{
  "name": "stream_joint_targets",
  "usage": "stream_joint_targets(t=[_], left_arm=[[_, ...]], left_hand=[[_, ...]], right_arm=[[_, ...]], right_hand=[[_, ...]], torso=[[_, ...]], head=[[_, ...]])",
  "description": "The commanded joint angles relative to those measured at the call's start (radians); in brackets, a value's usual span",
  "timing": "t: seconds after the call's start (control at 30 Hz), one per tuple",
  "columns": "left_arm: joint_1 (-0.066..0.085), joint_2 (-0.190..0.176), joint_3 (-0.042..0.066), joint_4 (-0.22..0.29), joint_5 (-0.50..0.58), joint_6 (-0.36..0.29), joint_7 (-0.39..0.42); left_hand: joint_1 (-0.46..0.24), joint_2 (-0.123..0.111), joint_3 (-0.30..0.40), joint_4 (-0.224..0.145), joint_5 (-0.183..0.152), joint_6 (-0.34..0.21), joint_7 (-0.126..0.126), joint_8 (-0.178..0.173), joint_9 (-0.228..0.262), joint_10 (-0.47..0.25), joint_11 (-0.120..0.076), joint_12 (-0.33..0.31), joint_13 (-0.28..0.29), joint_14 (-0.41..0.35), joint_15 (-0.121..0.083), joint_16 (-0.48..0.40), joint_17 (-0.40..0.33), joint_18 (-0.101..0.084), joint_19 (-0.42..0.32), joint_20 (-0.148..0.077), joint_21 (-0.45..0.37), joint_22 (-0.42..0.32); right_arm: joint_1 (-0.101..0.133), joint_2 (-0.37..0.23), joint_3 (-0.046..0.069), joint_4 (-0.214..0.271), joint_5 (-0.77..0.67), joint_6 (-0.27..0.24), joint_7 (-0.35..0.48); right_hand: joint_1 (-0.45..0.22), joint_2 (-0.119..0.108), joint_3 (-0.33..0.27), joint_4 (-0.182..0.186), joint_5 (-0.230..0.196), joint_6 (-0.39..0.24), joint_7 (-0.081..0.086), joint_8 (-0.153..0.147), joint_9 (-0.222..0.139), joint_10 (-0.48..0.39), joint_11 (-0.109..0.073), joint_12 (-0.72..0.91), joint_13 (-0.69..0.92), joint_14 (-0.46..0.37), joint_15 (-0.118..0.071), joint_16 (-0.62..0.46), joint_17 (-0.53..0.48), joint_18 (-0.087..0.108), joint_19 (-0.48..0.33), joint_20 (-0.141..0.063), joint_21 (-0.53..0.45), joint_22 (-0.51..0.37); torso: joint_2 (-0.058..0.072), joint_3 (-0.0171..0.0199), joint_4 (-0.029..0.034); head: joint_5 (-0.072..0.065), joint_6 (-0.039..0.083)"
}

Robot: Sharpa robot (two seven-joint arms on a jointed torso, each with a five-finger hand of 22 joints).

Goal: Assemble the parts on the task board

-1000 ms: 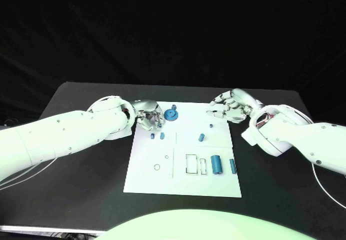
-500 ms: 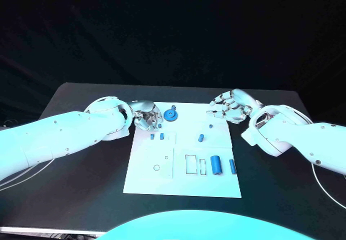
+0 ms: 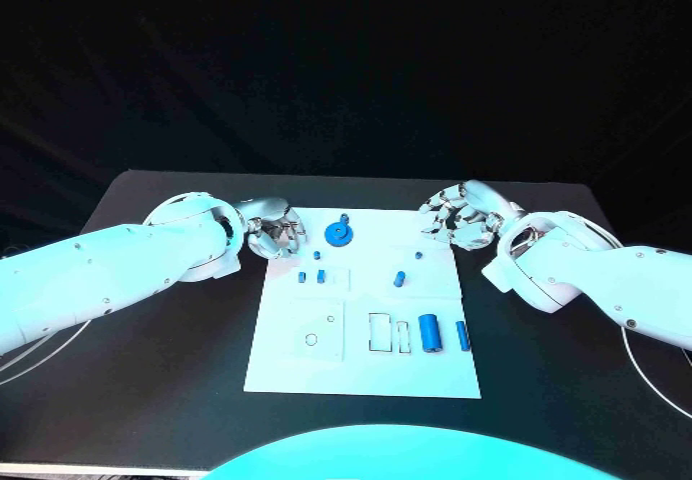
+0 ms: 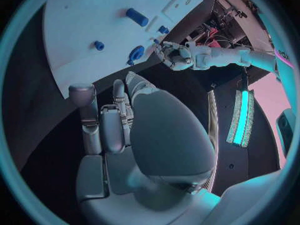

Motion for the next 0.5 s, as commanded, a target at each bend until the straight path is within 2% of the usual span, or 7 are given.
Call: stream_joint_targets(t=[0.03, 0.07, 0.13, 0.17, 0.2, 0.33, 0.5], left_arm=[[0.003, -0.021, 0.008, 0.015, 0.133, 0.046, 0.027], [0.005, -0.033, 0.012, 0.02, 0.17, 0.039, 0.034], [0.009, -0.051, 0.017, 0.024, 0.26, 0.01, 0.06], [0.011, -0.059, 0.018, 0.024, 0.326, -0.011, 0.082], [0.012, -0.067, 0.02, 0.025, 0.401, -0.033, 0.107], [0.014, -0.086, 0.022, 0.037, 0.662, -0.098, 0.2], [0.015, -0.105, 0.023, 0.064, 0.914, -0.132, 0.285]], left_hand=[[0.011, 0.001, 0.002, -0.011, 0.005, -0.001, 0.01, -0.003, -0.002, -0.015, 0.005, 0.004, 0.005, -0.043, 0.004, -0.032, -0.058, 0.013, -0.011, 0.001, -0.009, -0.004], [0.011, 0.001, 0.002, -0.011, 0.005, 0.0, 0.01, -0.003, -0.002, -0.015, 0.005, 0.005, 0.006, -0.044, 0.004, -0.033, -0.06, 0.014, -0.011, 0.001, -0.009, -0.004], [0.02, 0.009, 0.009, -0.018, 0.006, 0.009, 0.016, 0.002, -0.001, -0.016, 0.004, 0.011, 0.009, -0.065, 0.003, -0.054, -0.092, 0.015, -0.01, 0.001, -0.01, -0.004], [0.022, 0.011, 0.012, -0.021, 0.006, 0.016, 0.02, 0.005, 0.0, -0.018, 0.005, 0.012, 0.01, -0.083, 0.003, -0.07, -0.119, 0.015, -0.012, 0.0, -0.011, -0.005], [0.022, 0.014, 0.021, -0.024, 0.007, 0.029, 0.028, 0.013, 0.002, -0.032, 0.011, 0.008, 0.007, -0.106, 0.006, -0.103, -0.148, 0.014, -0.021, 0.001, -0.018, -0.007], [0.02, 0.018, 0.032, -0.036, 0.005, 0.029, 0.039, 0.014, -0.001, -0.055, 0.022, 0.005, -0.002, -0.125, 0.015, -0.169, -0.18, 0.013, -0.046, 0.007, -0.036, -0.015], [0.013, 0.023, 0.033, -0.037, 0.006, 0.024, 0.042, 0.013, -0.003, -0.058, 0.025, 0.007, -0.006, -0.13, 0.018, -0.191, -0.189, 0.013, -0.053, 0.01, -0.045, -0.019]], right_arm=[[-0.001, 0.003, 0.0, -0.012, -0.08, 0.056, 0.04], [-0.001, 0.004, 0.0, -0.018, -0.109, 0.07, 0.042], [-0.001, 0.008, 0.0, -0.029, -0.168, 0.103, 0.031], [-0.001, 0.01, 0.0, -0.034, -0.204, 0.126, 0.016], [-0.001, 0.013, 0.0, -0.039, -0.237, 0.147, 0.001], [-0.003, 0.023, 0.0, -0.052, -0.338, 0.201, -0.045], [-0.009, 0.036, 0.0, -0.058, -0.433, 0.245, -0.085]], right_hand=[[0.023, -0.041, 0.084, -0.01, -0.001, 0.05, 0.029, 0.004, -0.007, -0.01, 0.014, -0.108, -0.12, 0.024, 0.017, -0.001, -0.002, 0.016, 0.0, 0.012, 0.014, 0.02], [0.019, -0.057, 0.123, -0.02, -0.002, 0.064, 0.028, 0.007, -0.009, 0.004, 0.014, -0.139, -0.168, 0.025, 0.013, 0.005, 0.002, 0.013, 0.001, 0.016, 0.027, 0.034], [0.022, -0.063, 0.148, -0.035, -0.002, 0.075, 0.021, 0.011, -0.008, 0.014, 0.011, -0.152, -0.193, 0.029, 0.013, 0.014, 0.013, 0.012, 0.008, 0.013, 0.051, 0.051], [0.02, -0.066, 0.161, -0.042, -0.002, 0.081, 0.018, 0.013, -0.009, 0.023, 0.009, -0.157, -0.206, 0.037, 0.012, 0.031, 0.033, 0.007, 0.02, 0.01, 0.083, 0.07], [0.005, -0.071, 0.173, -0.045, -0.004, 0.087, 0.014, 0.014, -0.009, 0.037, 0.005, -0.162, -0.221, 0.046, 0.009, 0.05, 0.053, -0.008, 0.055, 0.01, 0.166, 0.114], [-0.019, -0.082, 0.184, -0.048, -0.005, 0.092, 0.011, 0.015, -0.01, 0.035, 0.005, -0.18, -0.247, 0.047, 0.009, 0.052, 0.052, -0.013, 0.068, 0.01, 0.198, 0.134], [-0.036, -0.09, 0.189, -0.05, -0.005, 0.095, 0.01, 0.015, -0.011, 0.03, 0.007, -0.194, -0.265, 0.047, 0.011, 0.053, 0.05, -0.014, 0.069, 0.011, 0.203, 0.14]], torso=[[-0.001, 0.0015, 0.0008], [-0.001, 0.0017, 0.0017], [-0.001, 0.0021, 0.0018], [0.0, 0.0021, 0.0012], [0.0, 0.0028, 0.0012], [0.002, 0.0012, -0.0004], [0.002, 0.0004, -0.0005]], head=[[-0.015, 0.006], [-0.02, 0.007], [-0.029, 0.01], [-0.03, 0.01], [-0.029, 0.012], [-0.033, 0.018], [-0.036, 0.021]])
